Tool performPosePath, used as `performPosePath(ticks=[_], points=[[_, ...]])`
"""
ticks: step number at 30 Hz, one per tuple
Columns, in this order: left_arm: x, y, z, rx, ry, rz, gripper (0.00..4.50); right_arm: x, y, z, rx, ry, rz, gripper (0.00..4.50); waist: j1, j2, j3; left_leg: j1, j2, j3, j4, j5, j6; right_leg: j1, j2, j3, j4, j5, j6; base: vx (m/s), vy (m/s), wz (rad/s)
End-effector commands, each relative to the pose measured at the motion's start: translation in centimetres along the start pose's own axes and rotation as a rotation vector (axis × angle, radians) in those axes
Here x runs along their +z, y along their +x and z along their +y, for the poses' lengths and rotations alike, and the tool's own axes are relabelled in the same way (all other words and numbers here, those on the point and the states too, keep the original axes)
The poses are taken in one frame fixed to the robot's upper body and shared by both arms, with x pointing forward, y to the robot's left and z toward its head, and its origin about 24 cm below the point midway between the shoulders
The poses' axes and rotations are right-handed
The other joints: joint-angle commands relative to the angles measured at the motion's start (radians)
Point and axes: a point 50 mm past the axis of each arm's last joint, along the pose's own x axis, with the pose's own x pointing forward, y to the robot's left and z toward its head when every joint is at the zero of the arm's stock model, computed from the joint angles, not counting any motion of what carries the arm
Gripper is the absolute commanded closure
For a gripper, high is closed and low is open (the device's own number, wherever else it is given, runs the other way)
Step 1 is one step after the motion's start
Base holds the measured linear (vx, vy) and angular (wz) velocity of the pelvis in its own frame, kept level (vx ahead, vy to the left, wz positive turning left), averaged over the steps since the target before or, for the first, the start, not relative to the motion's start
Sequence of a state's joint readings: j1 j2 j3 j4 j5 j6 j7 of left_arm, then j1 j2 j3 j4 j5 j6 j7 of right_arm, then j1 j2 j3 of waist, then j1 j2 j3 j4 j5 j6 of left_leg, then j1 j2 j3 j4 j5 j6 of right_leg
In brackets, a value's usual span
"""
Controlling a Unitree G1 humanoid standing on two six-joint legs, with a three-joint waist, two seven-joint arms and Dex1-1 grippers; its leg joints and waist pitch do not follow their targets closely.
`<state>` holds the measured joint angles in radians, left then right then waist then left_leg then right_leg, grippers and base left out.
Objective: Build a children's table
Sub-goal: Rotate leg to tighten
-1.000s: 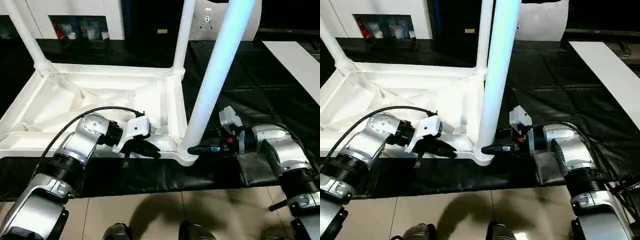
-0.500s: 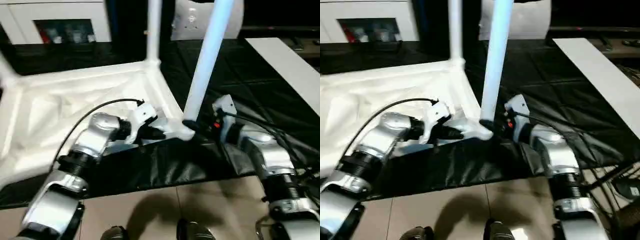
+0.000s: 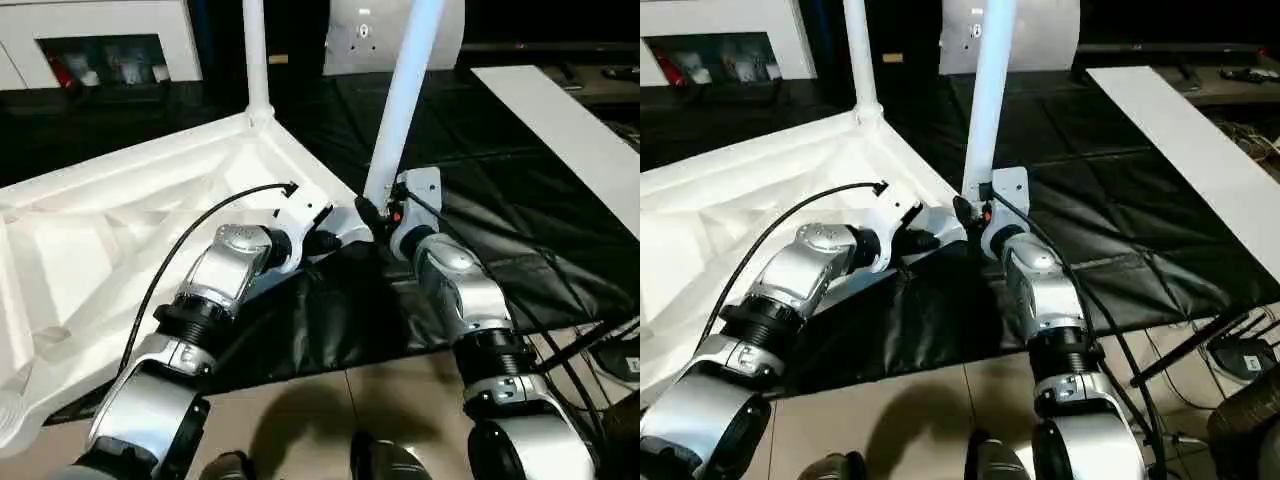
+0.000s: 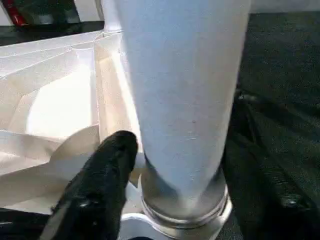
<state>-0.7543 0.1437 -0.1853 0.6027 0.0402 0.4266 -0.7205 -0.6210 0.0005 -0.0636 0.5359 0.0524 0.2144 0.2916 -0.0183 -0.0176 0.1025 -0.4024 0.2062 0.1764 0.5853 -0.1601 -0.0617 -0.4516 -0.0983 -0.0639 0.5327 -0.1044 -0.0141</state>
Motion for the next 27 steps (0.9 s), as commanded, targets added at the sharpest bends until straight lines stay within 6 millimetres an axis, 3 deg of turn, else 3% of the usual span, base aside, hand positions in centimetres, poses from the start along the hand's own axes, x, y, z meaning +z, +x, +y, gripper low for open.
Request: performPosePath(ticks=[1,5,6,10,12,18,22,23,27], points=[[2.2,0.0,-1.0,-0.063,0.130,-0.088,4.50,-0.4,-0.2,2.2,0.226,-0.122,-0.017,1.17,0.011,0.000,-0.079,0.025,0.007,0.006,-0.080,-0.295,0.047,0.062,-0.027,0.020,-0.042,-0.314,-0.180,0.057,-0.017,0.05],[1.2,-0.6,-0.6,-0.086,0.145,-0.066,4.50,-0.3,-1.4,-0.2,0.300,-0.166,-0.027,0.95,0.016,-0.001,-0.086,0.020,0.006,0.013,-0.067,-0.217,0.102,0.074,-0.028,0.024,-0.025,-0.222,-0.223,0.058,-0.018,0.05],[1.2,-0.7,-0.6,-0.087,0.145,-0.065,4.50,-0.3,-1.5,-0.2,0.302,-0.167,-0.028,0.82,0.019,0.003,-0.087,0.020,0.007,0.013,-0.064,-0.186,0.113,0.075,-0.027,0.026,-0.020,-0.195,-0.237,0.000,0.000,0.00],[-0.2,-1.6,-0.1,-0.158,0.179,-0.033,4.50,0.2,-3.3,-3.3,0.402,-0.232,-0.011,0.58,0.031,-0.002,-0.088,0.021,0.006,0.014,-0.060,-0.168,0.129,0.080,-0.025,0.025,-0.015,-0.182,-0.254,0.000,0.000,0.00],[-1.1,-2.4,-0.1,-0.237,0.207,-0.024,4.50,0.7,-4.6,-4.6,0.492,-0.266,-0.002,0.58,0.034,-0.004,-0.085,0.022,0.007,0.014,-0.061,-0.192,0.124,0.080,-0.024,0.026,-0.017,-0.218,-0.251,0.000,0.000,0.00],[-2.5,-3.7,-0.2,-0.379,0.312,0.035,4.50,0.9,-6.0,-5.3,0.669,-0.301,0.037,0.58,0.037,-0.004,-0.082,0.032,0.012,0.009,-0.068,-0.273,0.083,0.073,-0.025,0.024,-0.030,-0.369,-0.215,0.000,0.000,0.00],[-2.9,-4.5,-0.2,-0.476,0.349,0.055,4.50,0.8,-6.7,-5.5,0.792,-0.307,0.074,0.58,0.048,-0.003,-0.081,0.039,0.017,0.011,-0.070,-0.287,0.062,0.067,-0.024,0.027,-0.030,-0.392,-0.209,0.000,0.000,0.00],[-3.0,-4.6,-0.2,-0.484,0.352,0.058,4.50,0.8,-6.7,-5.5,0.802,-0.307,0.078,0.84,0.053,-0.007,-0.083,0.037,0.016,0.011,-0.069,-0.290,0.060,0.070,-0.025,0.025,-0.029,-0.402,-0.207,0.000,0.000,0.00],[-3.6,-5.2,-0.5,-0.575,0.404,0.109,4.50,0.7,-6.9,-5.4,0.896,-0.315,0.119,1.04,0.054,-0.006,-0.083,0.034,0.019,0.009,-0.071,-0.299,0.051,0.069,-0.025,0.025,-0.025,-0.412,-0.201,0.000,0.000,0.00]])
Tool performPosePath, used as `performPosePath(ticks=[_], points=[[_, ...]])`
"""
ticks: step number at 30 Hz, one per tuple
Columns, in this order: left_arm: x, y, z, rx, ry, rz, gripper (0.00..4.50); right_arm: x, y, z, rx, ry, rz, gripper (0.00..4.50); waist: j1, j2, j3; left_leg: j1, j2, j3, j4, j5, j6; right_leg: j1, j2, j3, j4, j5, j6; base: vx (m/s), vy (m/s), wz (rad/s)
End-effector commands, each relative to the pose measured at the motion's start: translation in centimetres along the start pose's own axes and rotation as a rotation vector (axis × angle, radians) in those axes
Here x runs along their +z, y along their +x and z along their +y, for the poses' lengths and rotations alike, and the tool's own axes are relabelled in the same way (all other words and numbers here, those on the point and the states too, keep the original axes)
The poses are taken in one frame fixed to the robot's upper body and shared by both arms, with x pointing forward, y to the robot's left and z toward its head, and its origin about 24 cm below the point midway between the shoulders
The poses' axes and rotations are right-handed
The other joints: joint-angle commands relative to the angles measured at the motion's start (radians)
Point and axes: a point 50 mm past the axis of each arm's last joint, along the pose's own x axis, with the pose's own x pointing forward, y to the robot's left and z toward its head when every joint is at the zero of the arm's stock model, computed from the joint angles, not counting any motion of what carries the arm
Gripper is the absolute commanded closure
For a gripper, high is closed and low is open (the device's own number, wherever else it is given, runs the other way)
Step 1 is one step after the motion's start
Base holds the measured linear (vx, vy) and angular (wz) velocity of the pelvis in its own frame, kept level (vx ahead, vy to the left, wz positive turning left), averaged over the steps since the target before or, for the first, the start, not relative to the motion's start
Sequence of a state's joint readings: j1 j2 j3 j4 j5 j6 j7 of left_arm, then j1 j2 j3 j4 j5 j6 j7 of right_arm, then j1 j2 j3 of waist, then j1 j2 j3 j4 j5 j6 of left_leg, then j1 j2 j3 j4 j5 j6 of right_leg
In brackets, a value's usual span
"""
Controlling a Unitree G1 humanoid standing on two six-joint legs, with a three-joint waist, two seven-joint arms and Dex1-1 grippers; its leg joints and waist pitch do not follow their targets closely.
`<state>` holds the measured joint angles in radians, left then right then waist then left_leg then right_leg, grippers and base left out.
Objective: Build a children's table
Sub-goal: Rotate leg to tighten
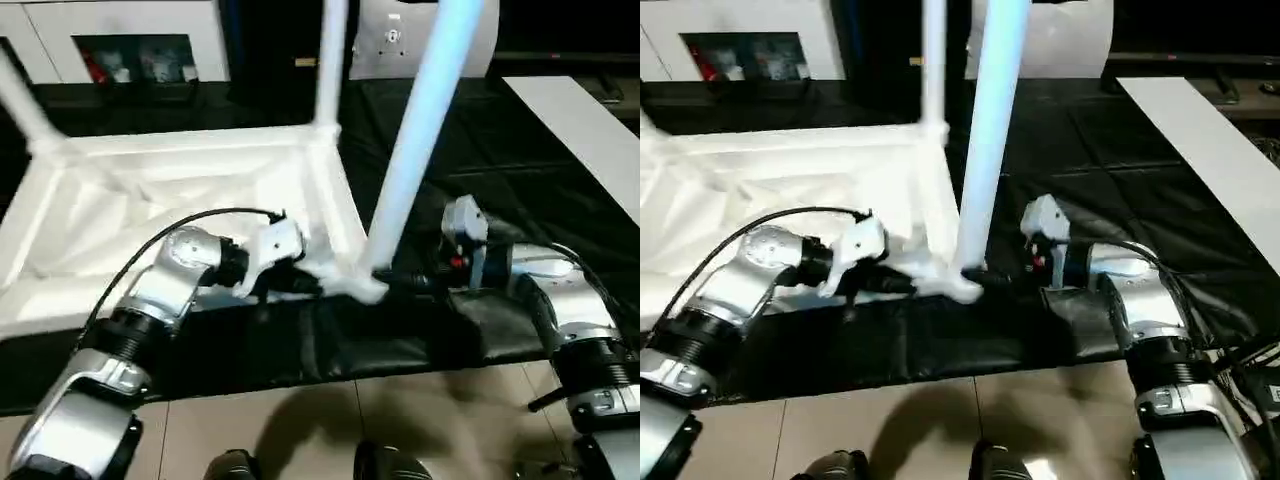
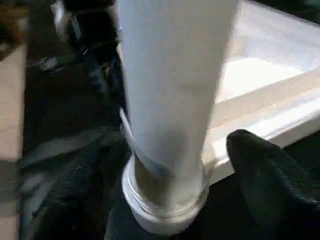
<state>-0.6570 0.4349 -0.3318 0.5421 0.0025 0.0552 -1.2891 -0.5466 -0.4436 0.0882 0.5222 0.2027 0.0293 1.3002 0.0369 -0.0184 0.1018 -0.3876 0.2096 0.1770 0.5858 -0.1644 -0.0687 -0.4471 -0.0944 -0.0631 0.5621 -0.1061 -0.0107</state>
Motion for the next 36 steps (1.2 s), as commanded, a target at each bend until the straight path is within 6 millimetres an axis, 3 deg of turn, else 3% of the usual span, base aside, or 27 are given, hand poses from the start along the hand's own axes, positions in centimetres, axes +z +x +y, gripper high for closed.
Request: performPosePath(ticks=[1,5,16,23,25,27,29,30,34,36], points=[[-0.1,0.8,-0.9,-0.097,0.045,0.034,4.50,0.3,0.0,0.0,0.051,-0.010,-0.002,1.26,-0.001,-0.004,-0.081,0.021,0.016,0.009,-0.071,-0.303,0.056,0.062,-0.029,0.026,-0.056,-0.412,-0.206,0.000,0.000,0.00],[0.0,0.7,-1.0,-0.128,0.059,0.030,4.50,0.5,0.4,0.6,0.166,-0.002,0.004,1.52,0.000,-0.007,-0.080,0.022,0.017,0.008,-0.071,-0.320,0.055,0.062,-0.031,0.024,-0.057,-0.439,-0.202,0.000,0.000,0.00],[0.0,0.7,-1.1,-0.147,0.066,0.029,4.50,0.3,1.0,0.8,0.230,0.018,0.017,2.48,0.005,-0.009,-0.083,0.019,0.015,0.009,-0.069,-0.272,0.058,0.065,-0.032,0.026,-0.051,-0.407,-0.207,0.000,0.000,0.00],[-0.2,0.5,-0.9,-0.136,0.055,0.032,4.50,0.2,1.1,1.0,0.239,0.029,0.010,2.61,0.005,-0.006,-0.083,0.019,0.015,0.009,-0.070,-0.278,0.055,0.067,-0.030,0.025,-0.051,-0.399,-0.211,0.000,0.000,0.00],[-0.1,0.5,-0.8,-0.116,0.037,0.017,4.50,0.2,1.3,1.1,0.232,0.039,0.002,2.62,0.007,0.001,-0.082,0.021,0.015,0.008,-0.070,-0.282,0.052,0.066,-0.031,0.025,-0.051,-0.393,-0.216,0.000,0.000,0.00],[0.2,0.8,-0.3,-0.050,-0.001,0.003,4.50,0.0,1.7,1.4,0.186,0.052,-0.004,2.62,0.008,-0.002,-0.081,0.022,0.015,0.008,-0.071,-0.288,0.050,0.066,-0.030,0.026,-0.052,-0.394,-0.216,0.000,0.000,0.00],[0.8,1.3,0.3,0.024,-0.048,-0.027,4.50,-0.5,2.5,1.3,0.078,0.081,-0.005,2.62,0.007,-0.004,-0.077,0.025,0.014,0.007,-0.073,-0.311,0.042,0.064,-0.031,0.025,-0.058,-0.447,-0.200,0.000,0.000,0.00],[1.3,1.6,0.7,0.064,-0.075,-0.051,4.50,-0.7,3.2,1.2,0.006,0.106,-0.009,2.62,0.005,0.000,-0.073,0.025,0.013,0.007,-0.074,-0.323,0.034,0.060,-0.031,0.026,-0.061,-0.470,-0.194,0.000,0.000,0.00],[2.5,2.5,1.4,0.148,-0.120,-0.087,4.50,-1.1,4.9,1.0,-0.145,0.158,-0.008,2.63,-0.019,-0.004,-0.064,0.030,-0.001,-0.009,-0.072,-0.407,-0.001,0.052,-0.031,0.005,-0.093,-0.689,-0.092,-0.013,0.000,-0.01],[3.8,3.5,2.2,0.235,-0.154,-0.118,4.50,-0.7,7.1,1.1,-0.253,0.199,-0.032,2.63,-0.033,0.003,-0.059,0.030,-0.004,-0.014,-0.072,-0.439,-0.005,0.050,-0.029,-0.007,-0.108,-0.734,-0.061,0.000,0.000,0.00]])
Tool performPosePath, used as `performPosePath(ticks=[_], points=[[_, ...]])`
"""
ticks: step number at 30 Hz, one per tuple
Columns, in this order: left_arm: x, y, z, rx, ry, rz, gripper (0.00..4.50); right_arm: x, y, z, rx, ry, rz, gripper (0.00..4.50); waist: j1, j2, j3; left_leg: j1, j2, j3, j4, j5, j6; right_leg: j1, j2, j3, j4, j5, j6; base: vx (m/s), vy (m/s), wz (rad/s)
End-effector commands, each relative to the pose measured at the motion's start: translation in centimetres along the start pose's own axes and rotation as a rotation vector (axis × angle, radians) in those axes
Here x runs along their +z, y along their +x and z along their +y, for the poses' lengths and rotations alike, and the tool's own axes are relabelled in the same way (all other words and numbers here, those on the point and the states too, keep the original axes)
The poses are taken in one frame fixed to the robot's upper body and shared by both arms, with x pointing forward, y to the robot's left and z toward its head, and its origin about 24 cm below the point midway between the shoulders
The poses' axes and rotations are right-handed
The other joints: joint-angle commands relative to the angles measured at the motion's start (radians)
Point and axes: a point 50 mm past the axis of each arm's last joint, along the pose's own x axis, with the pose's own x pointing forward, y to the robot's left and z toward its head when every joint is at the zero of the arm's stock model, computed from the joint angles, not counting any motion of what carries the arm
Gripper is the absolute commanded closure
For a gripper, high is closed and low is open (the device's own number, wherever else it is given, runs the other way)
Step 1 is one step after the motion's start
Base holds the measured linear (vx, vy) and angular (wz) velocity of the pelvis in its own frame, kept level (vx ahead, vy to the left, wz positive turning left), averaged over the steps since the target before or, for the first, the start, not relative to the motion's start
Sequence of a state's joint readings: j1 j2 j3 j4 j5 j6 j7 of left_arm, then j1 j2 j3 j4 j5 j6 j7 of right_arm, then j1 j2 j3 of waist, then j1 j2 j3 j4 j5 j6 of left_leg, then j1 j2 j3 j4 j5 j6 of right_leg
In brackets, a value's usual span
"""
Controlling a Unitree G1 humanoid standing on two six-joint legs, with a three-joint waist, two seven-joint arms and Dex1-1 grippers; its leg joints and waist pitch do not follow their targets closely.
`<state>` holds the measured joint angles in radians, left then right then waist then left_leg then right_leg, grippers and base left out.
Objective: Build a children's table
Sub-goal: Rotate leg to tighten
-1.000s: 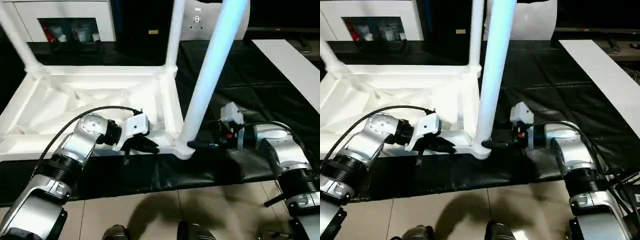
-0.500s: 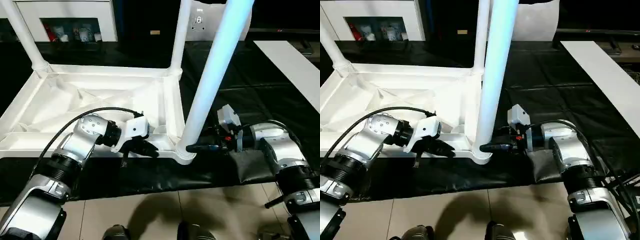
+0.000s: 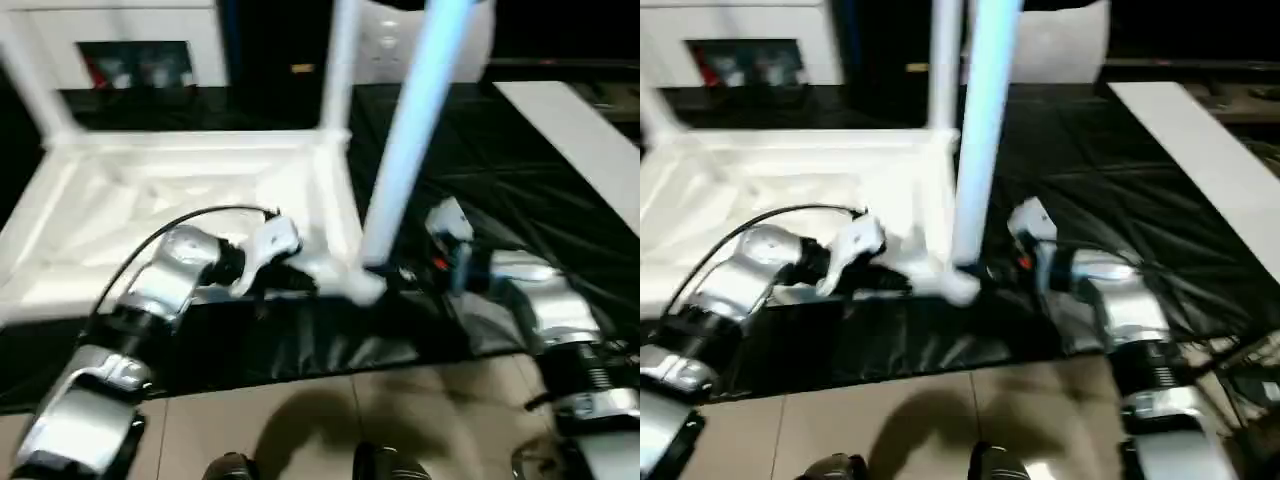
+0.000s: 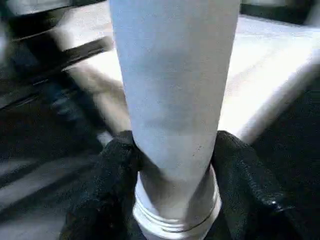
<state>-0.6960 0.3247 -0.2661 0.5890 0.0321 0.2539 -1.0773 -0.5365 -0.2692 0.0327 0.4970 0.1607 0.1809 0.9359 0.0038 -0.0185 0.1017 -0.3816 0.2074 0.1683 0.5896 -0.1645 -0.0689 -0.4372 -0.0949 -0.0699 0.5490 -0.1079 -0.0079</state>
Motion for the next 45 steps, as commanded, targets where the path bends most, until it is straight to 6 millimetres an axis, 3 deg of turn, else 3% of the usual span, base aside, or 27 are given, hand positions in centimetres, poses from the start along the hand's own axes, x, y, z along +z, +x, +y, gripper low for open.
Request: performPosePath(ticks=[1,4,6,7,8,9,10,11,12,13,14,15,16,17,18,19,20,22,28,30,31,32,34,36,39,41,45], points=[[3.6,2.1,-0.4,0.032,0.025,-0.114,4.50,-0.6,3.1,2.5,0.038,0.022,0.032,2.63,-0.013,0.003,-0.063,0.028,-0.004,-0.012,-0.074,-0.462,-0.002,0.046,-0.028,-0.017,-0.106,-0.738,-0.047,0.000,0.000,0.00],[4.9,2.9,0.2,0.138,-0.023,-0.141,4.50,-0.1,5.0,3.3,-0.075,0.072,0.009,2.63,-0.026,0.015,-0.060,0.023,0.002,-0.020,-0.083,-0.493,0.007,0.057,-0.029,-0.038,-0.120,-0.709,-0.044,0.000,0.000,0.00],[5.4,3.1,0.5,0.187,-0.048,-0.158,4.50,0.1,5.8,3.3,-0.149,0.092,0.007,2.63,-0.041,0.028,-0.047,0.031,0.016,-0.032,-0.098,-0.591,0.002,0.063,-0.023,-0.064,-0.127,-0.679,-0.041,-0.017,0.026,-0.04],[6.4,3.5,0.9,0.282,-0.076,-0.180,4.50,0.4,7.0,3.3,-0.295,0.177,0.005,2.63,-0.046,0.033,-0.041,0.019,0.046,-0.048,-0.134,-0.714,-0.006,0.095,-0.014,-0.069,-0.077,-0.531,-0.057,0.000,0.000,0.00],[6.8,3.6,0.8,0.291,-0.085,-0.189,4.50,0.7,7.4,3.3,-0.330,0.214,-0.020,2.63,-0.039,0.038,-0.038,0.013,0.059,-0.046,-0.159,-0.753,-0.013,0.104,-0.014,-0.059,-0.037,-0.471,-0.075,0.000,0.000,0.00],[6.9,3.7,0.7,0.291,-0.090,-0.193,4.50,0.9,7.6,3.4,-0.346,0.236,-0.038,2.63,-0.028,0.047,-0.038,0.010,0.073,-0.041,-0.182,-0.785,-0.021,0.111,-0.015,-0.047,0.010,-0.405,-0.094,-0.076,-0.013,0.02],[7.1,3.8,0.6,0.294,-0.090,-0.201,4.50,1.2,7.8,3.5,-0.346,0.263,-0.074,2.63,-0.009,0.032,-0.027,0.003,0.085,-0.020,-0.217,-0.818,-0.018,0.111,-0.006,-0.017,0.077,-0.333,-0.089,0.000,0.000,0.00],[7.2,3.9,0.6,0.297,-0.089,-0.207,4.50,1.4,8.0,3.6,-0.345,0.282,-0.097,2.29,-0.001,0.026,-0.023,0.011,0.074,0.000,-0.217,-0.819,-0.016,0.101,0.000,-0.005,0.076,-0.380,-0.080,-0.045,-0.059,0.14],[7.2,3.9,0.5,0.292,-0.087,-0.207,4.50,1.7,8.0,3.6,-0.347,0.284,-0.116,2.08,-0.006,-0.028,-0.028,0.116,-0.028,0.030,-0.051,-0.645,-0.013,-0.024,-0.005,-0.023,-0.127,-0.822,0.017,0.031,-0.098,0.14],[7.0,3.9,0.3,0.283,-0.081,-0.202,4.50,1.9,8.0,3.6,-0.341,0.271,-0.128,2.08,-0.010,-0.031,-0.023,0.128,-0.073,0.022,0.057,-0.368,0.016,-0.031,-0.087,-0.035,-0.205,-1.105,0.078,0.108,-0.087,-0.17],[7.0,3.9,0.3,0.283,-0.080,-0.201,4.50,1.9,8.0,3.6,-0.340,0.269,-0.128,1.91,0.000,-0.013,-0.044,0.006,-0.045,-0.001,-0.016,-0.236,0.043,0.109,-0.100,-0.042,-0.131,-0.979,0.109,0.104,-0.040,-0.24],[6.7,3.8,0.4,0.284,-0.079,-0.193,4.50,2.0,7.7,3.4,-0.338,0.238,-0.125,1.83,0.009,0.010,-0.049,-0.010,-0.019,-0.014,-0.042,-0.216,0.031,0.127,-0.094,-0.064,-0.125,-0.876,0.099,0.128,0.037,-0.48],[6.3,3.6,0.4,0.286,-0.078,-0.185,4.50,1.9,7.2,3.0,-0.343,0.191,-0.117,1.74,-0.004,0.036,-0.049,-0.008,0.039,-0.048,-0.084,-0.318,0.028,0.123,-0.067,-0.077,-0.080,-0.511,0.021,0.065,0.015,-0.30],[6.3,3.5,0.4,0.286,-0.078,-0.184,4.50,1.9,7.2,2.9,-0.344,0.185,-0.116,1.65,-0.007,0.039,-0.045,-0.009,0.048,-0.053,-0.096,-0.380,0.030,0.122,-0.062,-0.071,-0.059,-0.431,-0.010,0.065,0.015,-0.30],[6.1,3.4,0.5,0.286,-0.075,-0.180,4.50,1.8,6.9,2.7,-0.348,0.161,-0.113,1.57,-0.010,0.038,-0.040,-0.004,0.050,-0.053,-0.103,-0.435,0.024,0.115,-0.060,-0.064,-0.056,-0.398,-0.041,0.000,0.000,0.00],[5.7,3.2,0.5,0.286,-0.074,-0.168,4.50,1.6,6.1,2.1,-0.348,0.128,-0.107,1.48,-0.013,0.021,-0.036,0.043,0.005,-0.027,-0.075,-0.475,-0.006,0.071,-0.064,-0.066,-0.102,-0.520,-0.101,0.075,0.016,0.07],[5.7,3.1,0.5,0.286,-0.073,-0.167,4.50,1.6,6.0,2.0,-0.347,0.124,-0.106,1.39,-0.010,0.018,-0.036,0.046,0.000,-0.026,-0.069,-0.446,-0.005,0.070,-0.068,-0.066,-0.103,-0.550,-0.113,0.075,0.016,0.07],[5.1,2.8,0.5,0.265,-0.060,-0.155,4.50,1.4,4.7,1.2,-0.326,0.077,-0.109,1.30,0.006,0.024,-0.045,0.030,0.006,-0.021,-0.073,-0.304,0.024,0.081,-0.069,-0.048,-0.090,-0.502,-0.140,0.068,0.023,0.09],[3.5,1.8,0.5,0.214,-0.029,-0.106,4.50,1.7,1.7,-0.3,-0.233,-0.023,-0.110,0.70,0.015,0.012,-0.061,0.021,0.009,-0.007,-0.072,-0.249,0.055,0.078,-0.052,-0.024,-0.054,-0.363,-0.210,0.058,-0.001,0.08],[2.5,1.2,0.6,0.191,0.003,-0.072,4.50,1.8,0.3,-0.8,-0.172,-0.065,-0.096,0.52,0.022,0.007,-0.071,0.011,0.007,-0.001,-0.061,-0.130,0.105,0.077,-0.046,-0.008,-0.026,-0.216,-0.254,0.073,-0.009,0.05],[2.1,0.9,0.7,0.184,0.010,-0.056,4.50,1.8,-0.3,-0.8,-0.129,-0.081,-0.083,0.45,0.027,0.008,-0.073,0.019,0.007,0.005,-0.056,-0.107,0.130,0.070,-0.044,-0.002,-0.019,-0.175,-0.277,0.077,-0.013,0.06],[1.9,0.7,0.7,0.180,0.012,-0.046,4.50,1.8,-0.7,-0.7,-0.098,-0.092,-0.073,0.39,0.029,0.009,-0.080,0.011,0.006,0.002,-0.052,-0.052,0.159,0.082,-0.045,-0.001,-0.004,-0.113,-0.295,0.077,-0.013,0.06],[1.4,0.3,0.8,0.166,0.013,-0.025,4.50,1.7,-1.6,-0.5,-0.020,-0.111,-0.059,0.18,0.032,0.003,-0.083,0.006,0.003,0.002,-0.043,0.020,0.200,0.082,-0.042,0.002,0.008,-0.030,-0.316,0.030,-0.006,0.00],[0.8,-0.2,0.8,0.124,0.037,0.001,4.50,1.6,-2.7,-0.5,0.032,-0.128,-0.038,0.04,0.032,0.001,-0.076,0.003,0.001,0.004,-0.042,0.002,0.210,0.081,-0.043,0.001,0.002,-0.068,-0.315,0.000,0.000,0.00],[0.2,-0.9,0.5,0.036,0.081,0.030,4.50,1.8,-3.8,-1.1,0.055,-0.141,-0.022,0.04,0.030,0.005,-0.068,-0.002,0.001,0.004,-0.048,-0.097,0.155,0.086,-0.047,-0.002,-0.020,-0.262,-0.256,0.000,0.000,0.00],[-0.1,-1.2,0.2,-0.023,0.110,0.040,4.50,1.9,-4.2,-1.4,0.049,-0.155,-0.012,0.04,0.030,0.003,-0.062,0.007,0.001,0.007,-0.053,-0.166,0.094,0.077,-0.045,-0.002,-0.039,-0.405,-0.204,0.000,0.000,0.00],[-0.5,-1.7,-0.6,-0.150,0.183,0.061,4.50,1.9,-4.4,-1.3,0.107,-0.185,0.026,0.04,0.034,0.006,-0.060,0.016,0.002,0.007,-0.057,-0.197,0.063,0.070,-0.041,-0.004,-0.050,-0.467,-0.173,0.000,0.000,0.00]])
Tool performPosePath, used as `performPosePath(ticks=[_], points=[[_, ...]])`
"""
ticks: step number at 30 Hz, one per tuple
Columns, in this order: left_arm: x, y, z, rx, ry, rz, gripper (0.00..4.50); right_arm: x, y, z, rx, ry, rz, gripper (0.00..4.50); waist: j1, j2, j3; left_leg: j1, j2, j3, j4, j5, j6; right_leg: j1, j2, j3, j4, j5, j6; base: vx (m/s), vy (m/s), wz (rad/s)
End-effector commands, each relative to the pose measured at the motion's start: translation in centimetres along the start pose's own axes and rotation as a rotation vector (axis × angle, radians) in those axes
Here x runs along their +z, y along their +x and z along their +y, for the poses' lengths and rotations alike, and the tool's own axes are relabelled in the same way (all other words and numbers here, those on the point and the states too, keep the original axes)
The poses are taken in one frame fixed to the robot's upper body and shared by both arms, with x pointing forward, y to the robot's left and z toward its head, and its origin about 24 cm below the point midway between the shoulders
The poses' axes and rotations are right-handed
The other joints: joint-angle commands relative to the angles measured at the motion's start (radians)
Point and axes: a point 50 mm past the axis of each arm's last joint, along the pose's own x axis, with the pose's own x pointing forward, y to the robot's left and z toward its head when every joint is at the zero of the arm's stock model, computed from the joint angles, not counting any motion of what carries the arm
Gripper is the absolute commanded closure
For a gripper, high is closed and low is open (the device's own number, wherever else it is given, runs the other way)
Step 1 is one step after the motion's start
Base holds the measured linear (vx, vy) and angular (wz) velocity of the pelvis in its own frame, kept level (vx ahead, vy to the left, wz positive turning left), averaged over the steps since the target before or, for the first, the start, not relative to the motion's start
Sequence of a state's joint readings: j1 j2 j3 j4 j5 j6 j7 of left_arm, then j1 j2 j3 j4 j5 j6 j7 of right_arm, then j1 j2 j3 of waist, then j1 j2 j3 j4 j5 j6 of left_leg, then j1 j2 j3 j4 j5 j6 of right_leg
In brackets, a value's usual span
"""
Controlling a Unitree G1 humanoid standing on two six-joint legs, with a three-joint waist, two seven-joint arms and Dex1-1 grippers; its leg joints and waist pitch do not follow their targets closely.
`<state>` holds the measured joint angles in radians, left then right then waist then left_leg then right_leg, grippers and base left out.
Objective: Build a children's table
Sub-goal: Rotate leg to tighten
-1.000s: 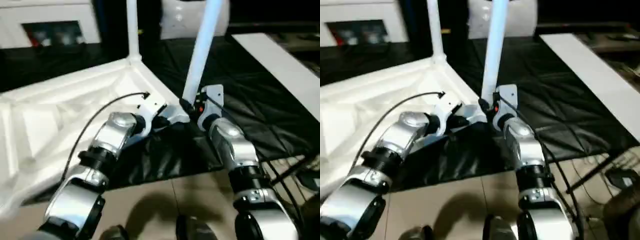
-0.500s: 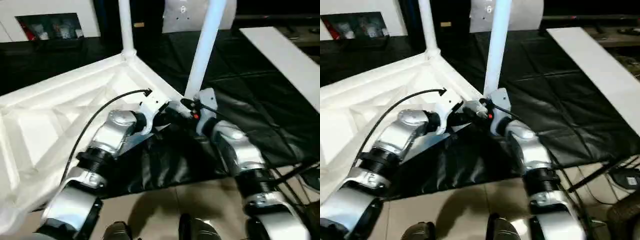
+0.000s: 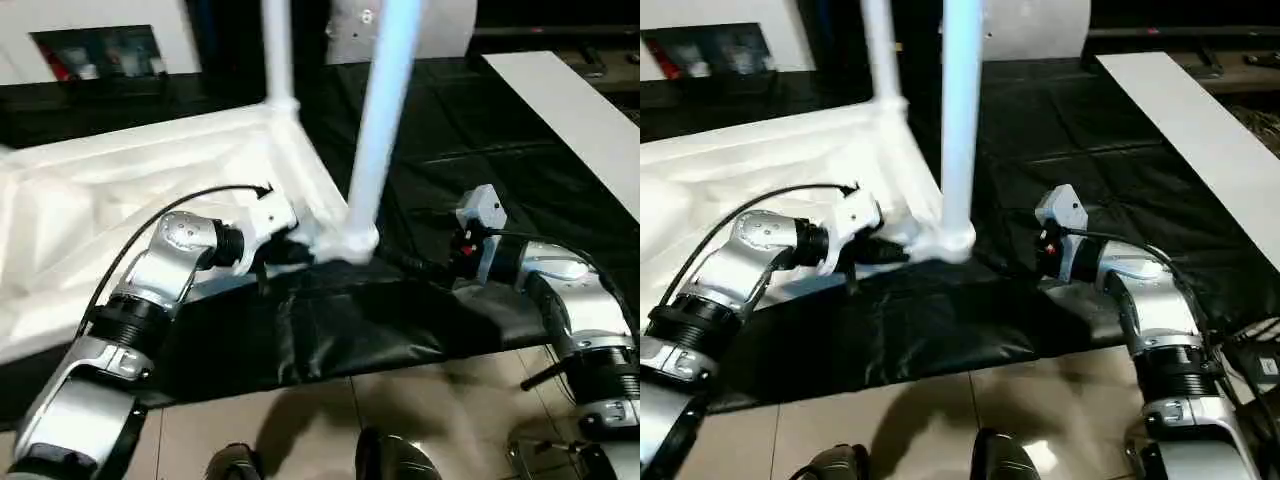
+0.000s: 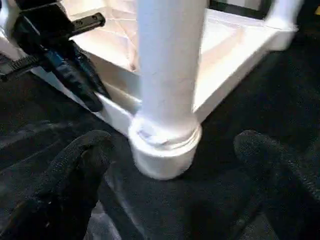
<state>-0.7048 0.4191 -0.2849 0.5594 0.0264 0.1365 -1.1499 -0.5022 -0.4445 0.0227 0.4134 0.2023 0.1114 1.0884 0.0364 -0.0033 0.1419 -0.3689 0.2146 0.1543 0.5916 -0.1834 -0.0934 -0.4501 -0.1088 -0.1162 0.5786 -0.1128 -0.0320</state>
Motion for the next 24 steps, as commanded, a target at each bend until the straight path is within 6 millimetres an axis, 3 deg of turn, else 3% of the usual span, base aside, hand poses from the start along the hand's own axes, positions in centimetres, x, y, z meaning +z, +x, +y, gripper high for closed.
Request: performPosePath(ticks=[1,3,9,10,24], points=[[-0.8,0.6,-1.6,-0.158,0.048,0.041,4.50,0.2,0.1,0.3,0.070,-0.026,0.008,0.04,0.001,-0.008,-0.099,0.004,-0.003,0.020,-0.061,-0.195,0.085,0.081,-0.026,0.042,-0.079,-0.467,-0.150,0.000,0.000,0.00],[-0.8,0.5,-2.0,-0.203,0.067,0.034,4.50,0.2,0.2,0.7,0.130,-0.023,0.007,0.04,0.001,-0.007,-0.099,0.006,-0.002,0.018,-0.062,-0.214,0.080,0.080,-0.024,0.041,-0.079,-0.473,-0.152,0.000,0.000,0.00],[-0.6,0.4,-2.6,-0.286,0.105,0.028,4.50,0.2,0.5,1.4,0.273,-0.007,0.014,0.63,0.004,-0.008,-0.097,0.013,0.005,0.016,-0.066,-0.254,0.078,0.075,-0.026,0.047,-0.077,-0.483,-0.168,0.000,0.000,0.00],[-0.6,0.4,-2.6,-0.295,0.111,0.031,4.50,0.2,0.7,1.6,0.306,-0.002,0.018,0.71,0.003,-0.012,-0.099,0.009,0.004,0.016,-0.065,-0.253,0.079,0.078,-0.026,0.048,-0.074,-0.478,-0.168,0.000,0.000,0.00],[-0.5,0.5,-3.0,-0.332,0.124,0.025,4.50,0.0,1.5,1.7,0.404,0.037,0.028,1.85,0.012,-0.016,-0.112,0.003,0.005,0.019,-0.061,-0.171,0.089,0.086,-0.027,0.058,-0.051,-0.346,-0.219,0.000,0.000,0.00]])
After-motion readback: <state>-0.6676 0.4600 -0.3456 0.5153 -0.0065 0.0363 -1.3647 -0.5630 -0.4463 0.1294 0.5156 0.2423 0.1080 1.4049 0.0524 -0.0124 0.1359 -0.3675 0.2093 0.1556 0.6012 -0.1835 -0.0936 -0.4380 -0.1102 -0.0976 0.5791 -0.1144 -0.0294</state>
